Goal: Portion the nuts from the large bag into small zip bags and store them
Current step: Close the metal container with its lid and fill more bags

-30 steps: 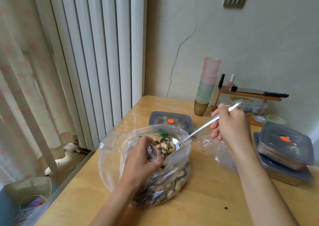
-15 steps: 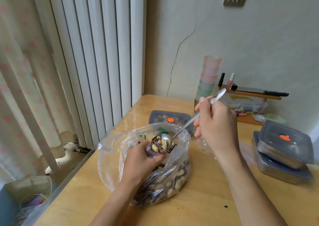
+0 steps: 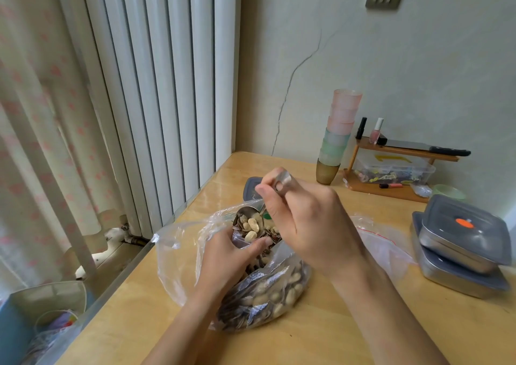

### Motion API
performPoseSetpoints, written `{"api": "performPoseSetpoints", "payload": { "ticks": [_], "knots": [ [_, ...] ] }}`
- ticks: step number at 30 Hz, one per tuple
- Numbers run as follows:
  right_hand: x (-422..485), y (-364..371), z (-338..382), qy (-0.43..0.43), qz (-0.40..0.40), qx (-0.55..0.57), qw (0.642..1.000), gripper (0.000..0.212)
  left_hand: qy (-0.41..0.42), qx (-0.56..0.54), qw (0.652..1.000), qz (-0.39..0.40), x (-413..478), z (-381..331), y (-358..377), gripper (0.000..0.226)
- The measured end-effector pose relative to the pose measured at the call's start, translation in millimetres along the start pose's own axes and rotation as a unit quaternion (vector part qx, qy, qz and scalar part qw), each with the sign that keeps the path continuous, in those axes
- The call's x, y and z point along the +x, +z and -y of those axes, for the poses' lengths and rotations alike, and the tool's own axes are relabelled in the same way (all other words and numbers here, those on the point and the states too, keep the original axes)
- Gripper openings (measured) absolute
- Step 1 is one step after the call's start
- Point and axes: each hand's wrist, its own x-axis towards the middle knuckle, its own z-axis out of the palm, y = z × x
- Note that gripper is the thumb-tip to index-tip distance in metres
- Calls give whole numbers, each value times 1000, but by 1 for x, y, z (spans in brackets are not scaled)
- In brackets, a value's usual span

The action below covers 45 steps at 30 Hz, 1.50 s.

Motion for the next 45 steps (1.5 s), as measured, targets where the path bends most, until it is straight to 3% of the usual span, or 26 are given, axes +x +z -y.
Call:
{"api": "performPoseSetpoints", "payload": {
  "ticks": [12, 21, 26, 35, 39, 45],
  "knots": [
    [1, -11, -12, -9, -44, 9, 999, 34, 14, 1, 999, -35, 4, 10, 1, 57],
    [1, -13, -9, -13, -55, 28, 998, 34, 46, 11, 998, -37, 4, 13, 1, 48],
    [1, -11, -10, -18, -68, 12, 997, 31, 90, 22, 994, -54, 2, 6, 0, 29],
    [0, -8, -12, 2, -108, -44, 993, 37, 83, -1, 996, -40, 0, 6, 0, 35],
    [-3, -6, -19, 94, -98, -95, 986, 40, 74, -32, 996, -40, -2, 5, -2, 41],
    [-10, 1, -26, 225, 35, -8, 974, 50, 66, -105, 976, -179, -3, -6, -20, 37]
  ]
}}
